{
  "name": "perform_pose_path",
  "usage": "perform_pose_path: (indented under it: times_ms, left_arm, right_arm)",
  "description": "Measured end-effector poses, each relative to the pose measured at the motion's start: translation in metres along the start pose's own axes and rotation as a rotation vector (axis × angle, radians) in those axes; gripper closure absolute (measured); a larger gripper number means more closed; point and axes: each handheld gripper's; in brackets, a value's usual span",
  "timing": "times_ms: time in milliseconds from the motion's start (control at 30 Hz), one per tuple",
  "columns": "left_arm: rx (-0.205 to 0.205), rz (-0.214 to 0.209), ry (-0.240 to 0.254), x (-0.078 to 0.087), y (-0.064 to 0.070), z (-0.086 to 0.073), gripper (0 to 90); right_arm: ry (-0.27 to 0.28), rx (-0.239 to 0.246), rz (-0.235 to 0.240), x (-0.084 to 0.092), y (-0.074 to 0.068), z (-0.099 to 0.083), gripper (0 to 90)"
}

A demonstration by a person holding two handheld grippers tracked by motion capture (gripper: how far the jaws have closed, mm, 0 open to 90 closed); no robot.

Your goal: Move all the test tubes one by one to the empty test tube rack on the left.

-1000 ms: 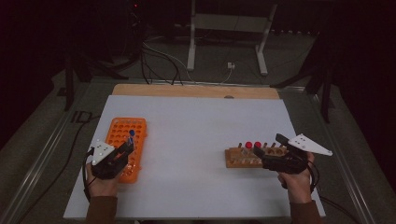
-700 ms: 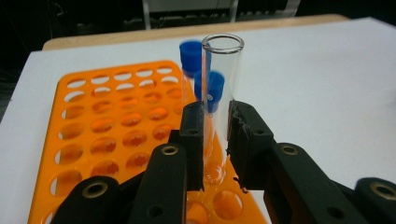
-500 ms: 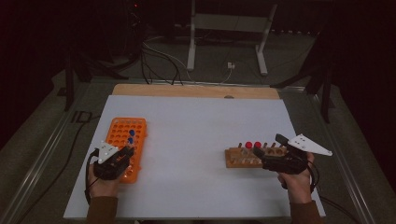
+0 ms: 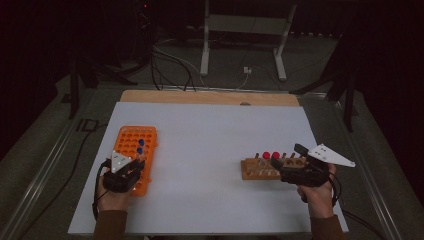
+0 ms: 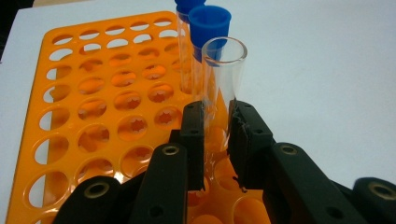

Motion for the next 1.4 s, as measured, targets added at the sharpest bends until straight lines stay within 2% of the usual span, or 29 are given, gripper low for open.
perform_pose_path:
  times_ms: [200, 433, 667, 800, 867, 967, 1167, 1233, 1400]
  left_arm:
    - [-0.011, 0.009, -0.019, -0.003, 0.002, 0.0, 76.9]
    - [0.006, 0.002, -0.015, -0.001, 0.002, -0.002, 75.6]
    - [0.02, 0.0, -0.005, 0.001, 0.004, -0.001, 64.4]
    - [0.044, -0.004, 0.031, 0.008, 0.003, 0.0, 58.2]
    - [0.062, -0.003, 0.058, 0.011, 0.002, 0.0, 52.5]
    - [0.069, -0.033, 0.101, 0.017, 0.0, 0.001, 49.9]
    - [0.103, -0.067, 0.181, 0.024, -0.003, 0.002, 34.6]
    - [0.105, -0.061, 0.202, 0.026, -0.002, 0.004, 25.5]
    - [0.126, -0.058, 0.243, 0.028, -0.001, 0.007, 14.0]
  right_arm:
    - [-0.002, 0.002, 0.002, 0.0, 0.0, 0.0, 0.0]
    - [-0.001, 0.003, 0.001, 0.001, 0.001, 0.0, 0.0]
    - [0.002, 0.006, 0.003, 0.001, 0.001, 0.0, 0.0]
    - [0.004, 0.002, -0.002, 0.002, 0.002, 0.0, 0.0]
    - [0.006, 0.001, -0.003, 0.002, 0.004, 0.0, 0.0]
    - [0.01, -0.005, -0.007, 0.003, 0.005, 0.0, 0.0]
    - [-0.006, -0.007, -0.029, 0.004, 0.012, -0.002, 0.2]
    - [-0.018, 0.003, -0.049, 0.003, 0.014, -0.003, 2.0]
    - [-0.036, -0.009, -0.076, 0.002, 0.021, -0.008, 10.1]
Point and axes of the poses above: each handheld gripper's, and its own axes: x roughly backward along the jaws, z roughly out of its top, y roughly to its right, and after that the axes turned 2 degrees about z, right-handed
